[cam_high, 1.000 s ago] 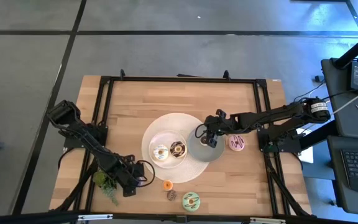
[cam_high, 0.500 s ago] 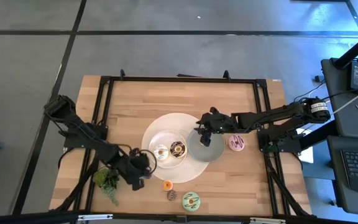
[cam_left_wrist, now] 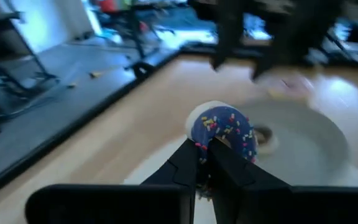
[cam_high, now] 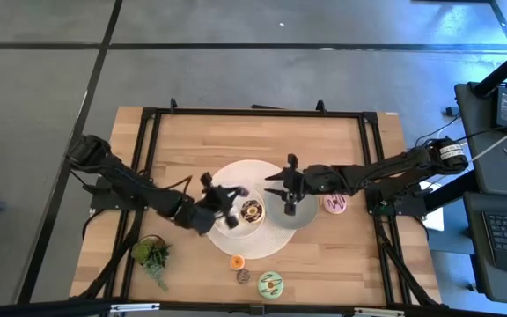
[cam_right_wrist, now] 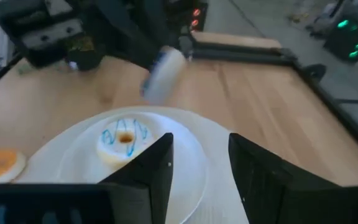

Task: Pick & Place donuts
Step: Put the small purple donut on the gray plate

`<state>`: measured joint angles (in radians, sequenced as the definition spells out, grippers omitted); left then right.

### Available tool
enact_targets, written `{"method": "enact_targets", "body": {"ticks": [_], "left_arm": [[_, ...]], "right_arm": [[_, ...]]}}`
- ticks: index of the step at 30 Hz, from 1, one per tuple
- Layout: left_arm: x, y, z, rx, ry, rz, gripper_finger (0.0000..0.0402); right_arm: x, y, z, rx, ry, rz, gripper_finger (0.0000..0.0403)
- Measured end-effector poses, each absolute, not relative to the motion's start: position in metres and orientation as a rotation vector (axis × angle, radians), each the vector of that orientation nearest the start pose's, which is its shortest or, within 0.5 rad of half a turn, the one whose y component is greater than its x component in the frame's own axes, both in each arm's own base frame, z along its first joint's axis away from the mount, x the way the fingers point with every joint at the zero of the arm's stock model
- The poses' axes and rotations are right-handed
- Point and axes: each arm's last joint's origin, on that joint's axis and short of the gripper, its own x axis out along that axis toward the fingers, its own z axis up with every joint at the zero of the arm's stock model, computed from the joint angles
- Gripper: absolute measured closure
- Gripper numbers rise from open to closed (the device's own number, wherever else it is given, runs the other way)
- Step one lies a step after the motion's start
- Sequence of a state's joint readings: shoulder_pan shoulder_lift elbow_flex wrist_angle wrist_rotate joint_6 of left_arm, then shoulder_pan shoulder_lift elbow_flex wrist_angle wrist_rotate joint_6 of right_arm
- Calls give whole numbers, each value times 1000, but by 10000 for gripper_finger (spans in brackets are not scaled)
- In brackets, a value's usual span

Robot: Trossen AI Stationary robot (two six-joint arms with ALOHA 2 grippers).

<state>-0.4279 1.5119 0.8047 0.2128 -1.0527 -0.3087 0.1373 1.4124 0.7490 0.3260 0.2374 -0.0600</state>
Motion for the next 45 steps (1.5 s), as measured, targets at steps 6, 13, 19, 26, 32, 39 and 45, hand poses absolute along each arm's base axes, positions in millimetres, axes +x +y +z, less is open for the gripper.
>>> {"method": "enact_targets", "body": {"ticks": [6, 13, 19, 26, 32, 39, 45], "left_arm": [[301, -80, 214, 7, 205, 752, 381], [309, -65, 214, -37, 201, 719, 381], [313, -65, 221, -15, 165, 670, 382], [314, -66, 229, 33, 118, 662, 382], [316, -67, 234, 31, 80, 618, 382], [316, -68, 235, 33, 73, 597, 382], [316, -68, 235, 73, 85, 595, 374]], "right_arm": [[296, 40, 230, -131, 323, -155, 247], [297, 41, 236, -14, 252, -167, 247], [298, 39, 238, 15, 230, -179, 247], [299, 39, 239, 33, 215, -178, 247], [299, 39, 242, 53, 185, -178, 247], [300, 39, 245, 62, 155, -177, 259], [300, 39, 245, 60, 153, -176, 318]]}}
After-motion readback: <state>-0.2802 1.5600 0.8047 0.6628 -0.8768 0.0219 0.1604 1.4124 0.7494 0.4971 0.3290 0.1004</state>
